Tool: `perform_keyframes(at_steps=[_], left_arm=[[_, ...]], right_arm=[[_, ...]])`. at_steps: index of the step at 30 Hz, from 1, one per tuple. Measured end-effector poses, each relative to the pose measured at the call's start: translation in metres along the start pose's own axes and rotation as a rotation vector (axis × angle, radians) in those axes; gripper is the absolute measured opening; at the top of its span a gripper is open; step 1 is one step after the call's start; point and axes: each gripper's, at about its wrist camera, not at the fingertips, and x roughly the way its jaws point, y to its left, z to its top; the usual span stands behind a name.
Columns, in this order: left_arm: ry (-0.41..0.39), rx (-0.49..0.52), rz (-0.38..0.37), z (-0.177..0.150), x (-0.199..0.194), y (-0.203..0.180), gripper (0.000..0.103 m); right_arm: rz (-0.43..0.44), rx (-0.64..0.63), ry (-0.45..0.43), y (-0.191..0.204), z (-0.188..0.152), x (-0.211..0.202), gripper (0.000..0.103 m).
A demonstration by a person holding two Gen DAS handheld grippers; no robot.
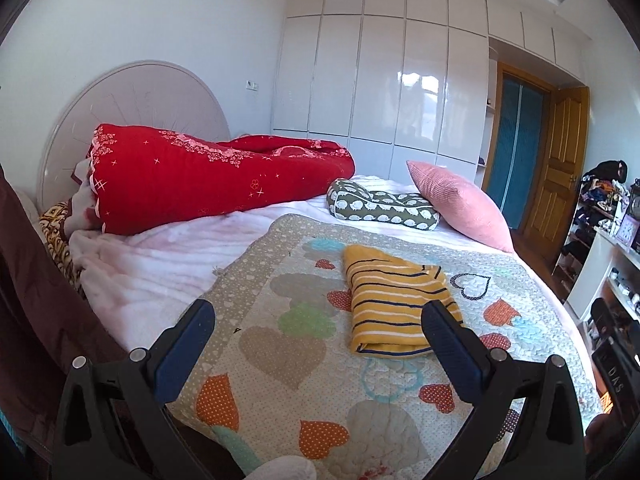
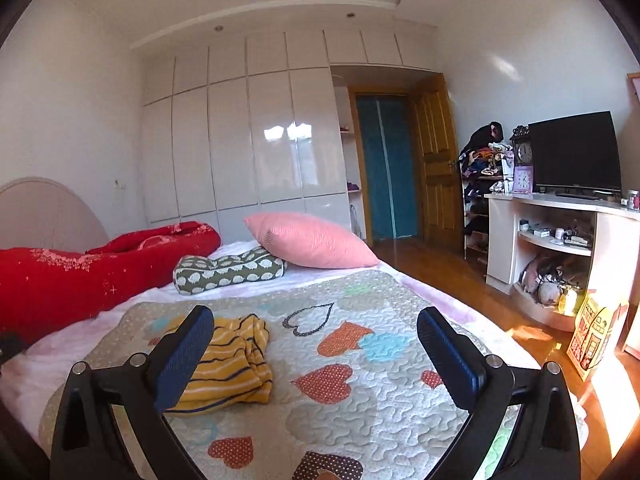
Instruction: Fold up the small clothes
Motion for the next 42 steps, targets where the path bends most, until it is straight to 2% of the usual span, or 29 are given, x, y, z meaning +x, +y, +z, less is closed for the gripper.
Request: perform_keyframes(at_steps=[3, 5, 10, 13, 23, 29, 42], left_arm=[[-0.005, -0.012, 0.014, -0.001, 0.001, 0.005, 0.103], [0.021, -0.008, 0.016, -0.005, 0.007, 0.005, 0.103], [0.13, 0.049, 0.002, -0.019, 0.029, -0.004, 0.103], [0.158, 0.08, -0.005, -0.026, 0.033, -0.008, 0.103], [0.203, 0.128, -0.058, -0.036, 0.037, -0.021, 0.103], [0.242, 0.153, -0.082, -0.047, 0.044, -0.029, 0.103], [0.339, 0.131, -0.134, -0.065, 0.06, -0.031, 0.103]], right_arm=[[0.002, -0.086, -0.014, 0.014, -0.005, -0.003, 0.103], [0.025, -0.125, 0.01, 0.021, -0.01, -0.002, 0.102], [0.035, -0.21, 0.149, 0.041, -0.034, 0.016, 0.102], [0.041, -0.217, 0.22, 0.045, -0.048, 0.023, 0.102], [0.005, -0.254, 0.275, 0.05, -0.059, 0.031, 0.102], [0.019, -0.223, 0.33, 0.046, -0.064, 0.04, 0.102], [0.011, -0.228, 0.349, 0.047, -0.068, 0.043, 0.102]])
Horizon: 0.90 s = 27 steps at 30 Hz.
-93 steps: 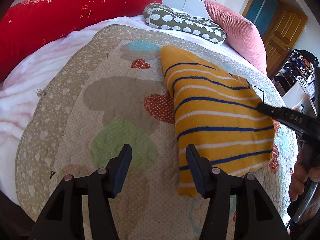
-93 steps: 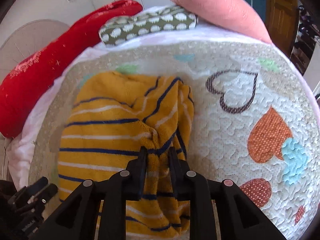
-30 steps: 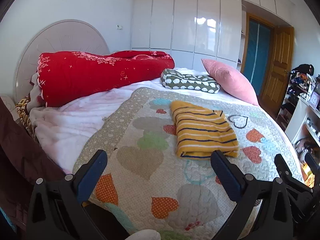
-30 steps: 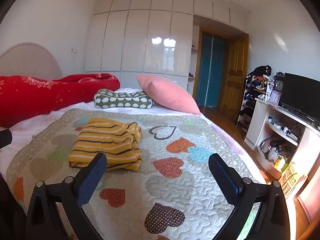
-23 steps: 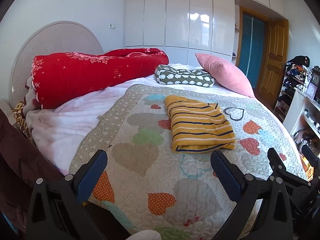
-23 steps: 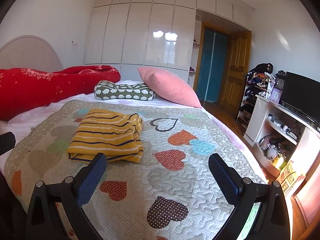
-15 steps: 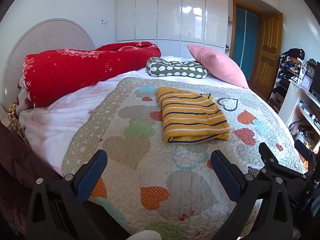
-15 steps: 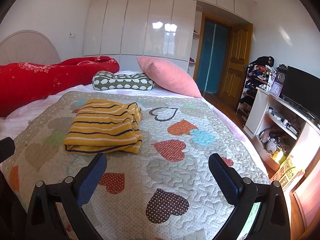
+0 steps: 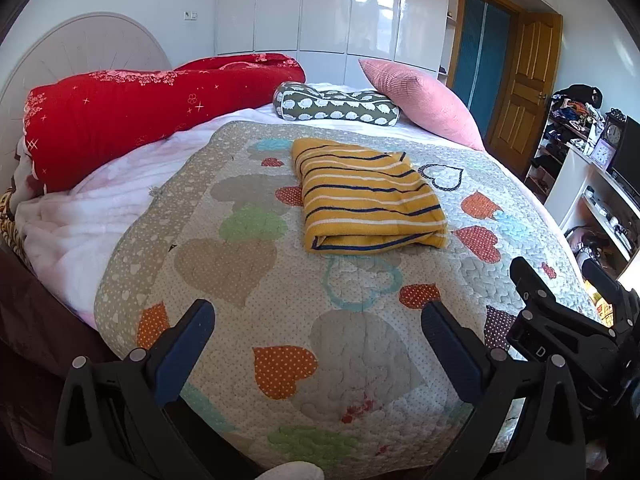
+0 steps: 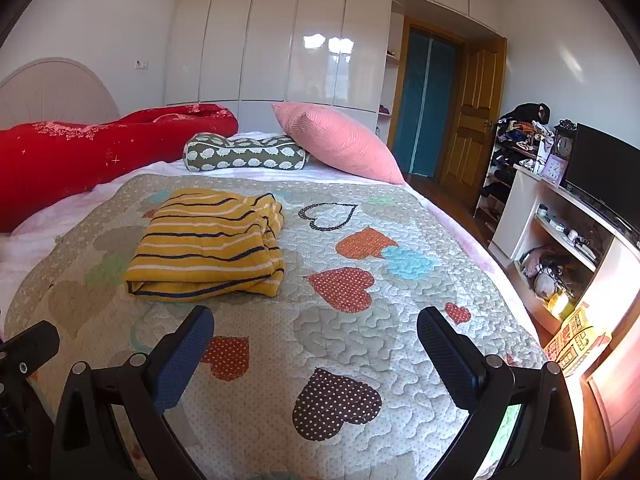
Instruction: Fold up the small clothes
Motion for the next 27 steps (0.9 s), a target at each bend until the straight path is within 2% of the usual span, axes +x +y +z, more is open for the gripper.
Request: perform_keyframes(at_steps=[11, 27], left_arm=[[0.048, -0.017, -0.02, -0.006, 0.012, 0.001, 0.103], [0.067, -0.024, -0.022, -0.008, 0.017, 0.002, 0.103]], right_arm=[[-0.003, -0.004, 0.02, 0.001, -0.004, 0.003, 0.102], [0.028, -0.013, 0.047, 0.004, -0.01, 0.008, 0.102]])
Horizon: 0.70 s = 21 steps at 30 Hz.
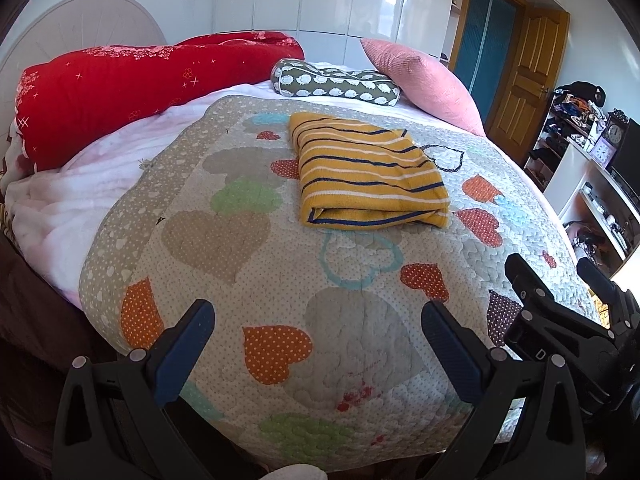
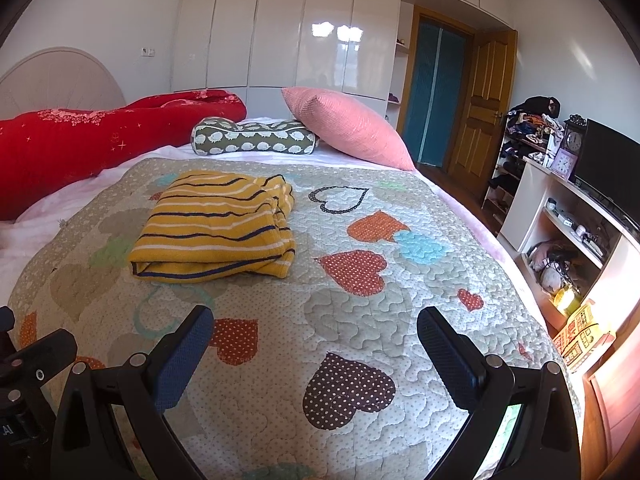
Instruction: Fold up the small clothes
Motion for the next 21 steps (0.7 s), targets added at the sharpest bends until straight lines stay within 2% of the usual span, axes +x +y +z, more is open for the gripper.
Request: perform_keyframes(at_steps=[21], left_arm=[[0.008, 0.003, -0.001, -0.0052, 0.0043, 0.0008, 0.103]], right_arm=[[0.03, 0.016, 0.013, 0.0016, -0.0045, 0.0015, 0.102]])
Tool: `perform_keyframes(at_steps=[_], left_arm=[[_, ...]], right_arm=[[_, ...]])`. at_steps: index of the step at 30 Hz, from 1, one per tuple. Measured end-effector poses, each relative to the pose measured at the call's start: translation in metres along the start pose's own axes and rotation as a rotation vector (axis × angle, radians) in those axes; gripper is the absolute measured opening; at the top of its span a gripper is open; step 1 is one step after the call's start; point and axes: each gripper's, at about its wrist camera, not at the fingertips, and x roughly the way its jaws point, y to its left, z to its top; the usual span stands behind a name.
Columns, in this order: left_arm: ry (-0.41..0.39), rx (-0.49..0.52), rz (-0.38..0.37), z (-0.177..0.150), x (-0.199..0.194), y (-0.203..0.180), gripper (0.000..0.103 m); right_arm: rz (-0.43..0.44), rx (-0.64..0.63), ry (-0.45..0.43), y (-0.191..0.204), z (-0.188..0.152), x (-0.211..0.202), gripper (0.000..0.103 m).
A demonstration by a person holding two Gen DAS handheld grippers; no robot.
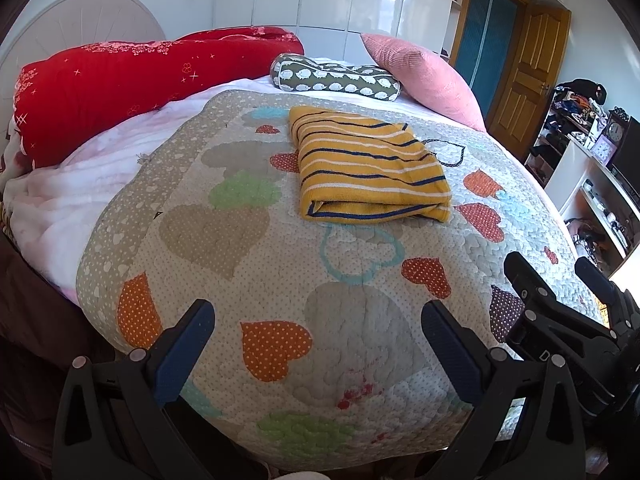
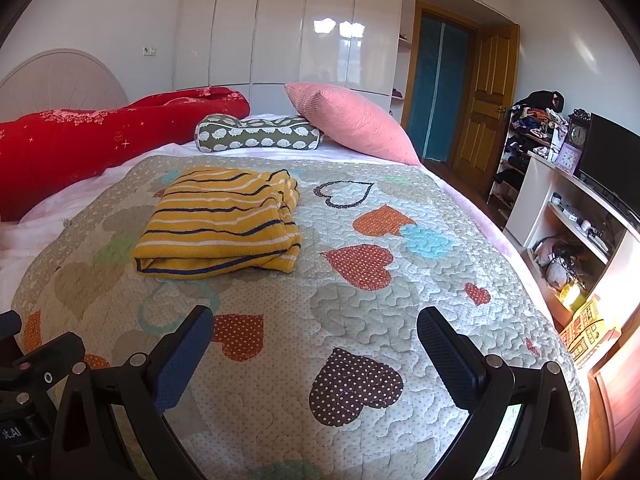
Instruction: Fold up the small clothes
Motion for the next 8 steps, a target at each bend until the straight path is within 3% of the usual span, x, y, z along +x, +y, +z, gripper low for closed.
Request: perform_keyframes(at_steps=[8], left_arm=[[0.018, -0.018, -0.003, -0.001, 0.0036, 0.001, 0.103]], right_arm=[[0.009, -0.039, 0.009, 0.0075, -0.0037, 0.0022, 0.102]])
